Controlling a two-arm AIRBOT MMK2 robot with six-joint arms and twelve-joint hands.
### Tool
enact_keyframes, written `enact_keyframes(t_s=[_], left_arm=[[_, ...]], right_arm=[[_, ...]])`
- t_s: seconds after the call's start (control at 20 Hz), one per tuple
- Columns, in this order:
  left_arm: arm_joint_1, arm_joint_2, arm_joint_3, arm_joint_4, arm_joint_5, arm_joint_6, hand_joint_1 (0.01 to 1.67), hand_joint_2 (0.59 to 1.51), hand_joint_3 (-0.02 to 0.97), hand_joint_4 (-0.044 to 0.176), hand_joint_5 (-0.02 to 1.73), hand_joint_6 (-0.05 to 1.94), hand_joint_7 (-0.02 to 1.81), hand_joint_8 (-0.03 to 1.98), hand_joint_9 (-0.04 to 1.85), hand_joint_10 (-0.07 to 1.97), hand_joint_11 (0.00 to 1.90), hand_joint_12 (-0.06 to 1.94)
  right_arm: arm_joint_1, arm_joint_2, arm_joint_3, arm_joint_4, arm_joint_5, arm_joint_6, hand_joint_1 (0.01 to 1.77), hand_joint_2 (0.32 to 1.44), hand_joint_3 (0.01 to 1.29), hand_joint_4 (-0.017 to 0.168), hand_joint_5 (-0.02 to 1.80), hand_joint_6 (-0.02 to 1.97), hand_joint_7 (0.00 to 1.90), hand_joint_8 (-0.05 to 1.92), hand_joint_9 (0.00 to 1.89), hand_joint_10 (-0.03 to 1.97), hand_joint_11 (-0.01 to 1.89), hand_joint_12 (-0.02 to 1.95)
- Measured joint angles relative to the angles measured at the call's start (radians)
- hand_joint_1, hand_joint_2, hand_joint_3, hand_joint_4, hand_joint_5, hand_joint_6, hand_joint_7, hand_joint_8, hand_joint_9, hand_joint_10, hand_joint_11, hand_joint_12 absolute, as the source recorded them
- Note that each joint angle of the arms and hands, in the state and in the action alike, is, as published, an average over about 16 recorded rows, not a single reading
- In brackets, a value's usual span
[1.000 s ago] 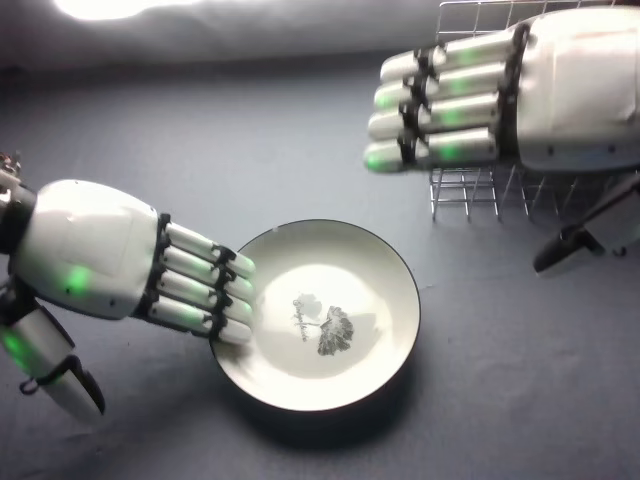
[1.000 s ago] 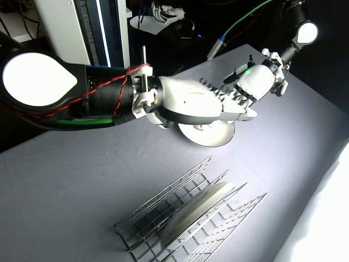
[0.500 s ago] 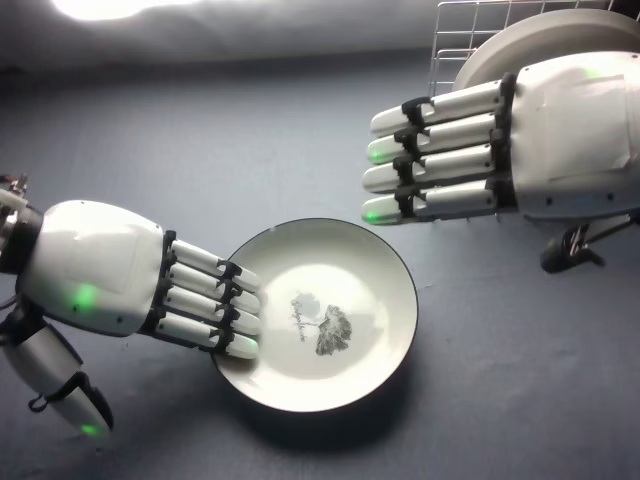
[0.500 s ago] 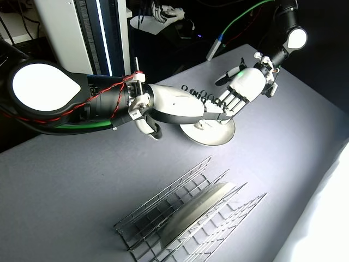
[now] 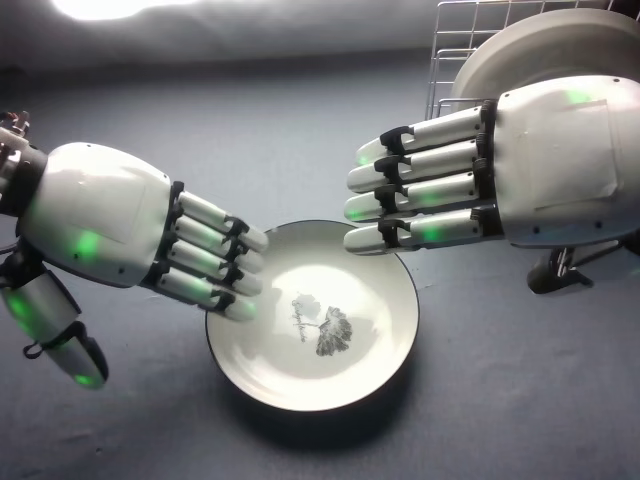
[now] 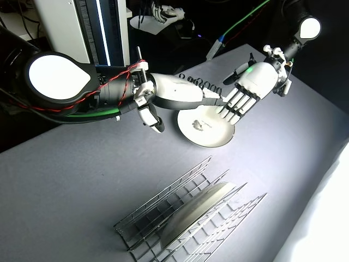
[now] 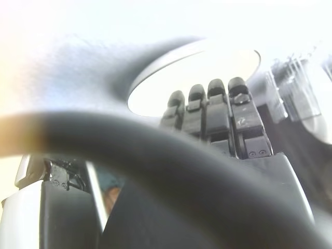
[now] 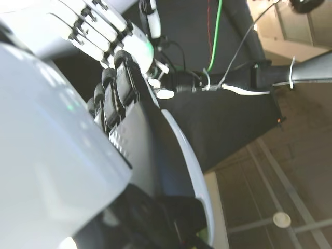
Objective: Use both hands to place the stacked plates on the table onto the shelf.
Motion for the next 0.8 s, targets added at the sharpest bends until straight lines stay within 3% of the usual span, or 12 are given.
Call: enact_keyframes(t_s=[0.4,0.8], left_arm=[[-0.029,-0.012,0.033,0.045,-0.011,-0.005,0.02,1.111,0.006,0.000,0.02,0.02,0.02,0.01,0.02,0.00,0.01,-0.01],[-0.017,-0.017,0.051,0.048,-0.013,-0.005,0.02,1.114,0.007,-0.002,0.01,0.00,0.01,0.01,0.01,-0.01,0.01,0.00]], right_arm=[[-0.004,0.000,-0.004,0.000,-0.002,-0.008,1.13,0.84,0.01,0.005,0.02,0.02,0.02,0.01,0.02,0.02,0.02,0.05],[-0.010,0.001,-0.008,0.000,-0.002,-0.013,1.12,0.84,0.01,0.005,0.02,0.02,0.02,0.01,0.02,0.02,0.02,0.00]])
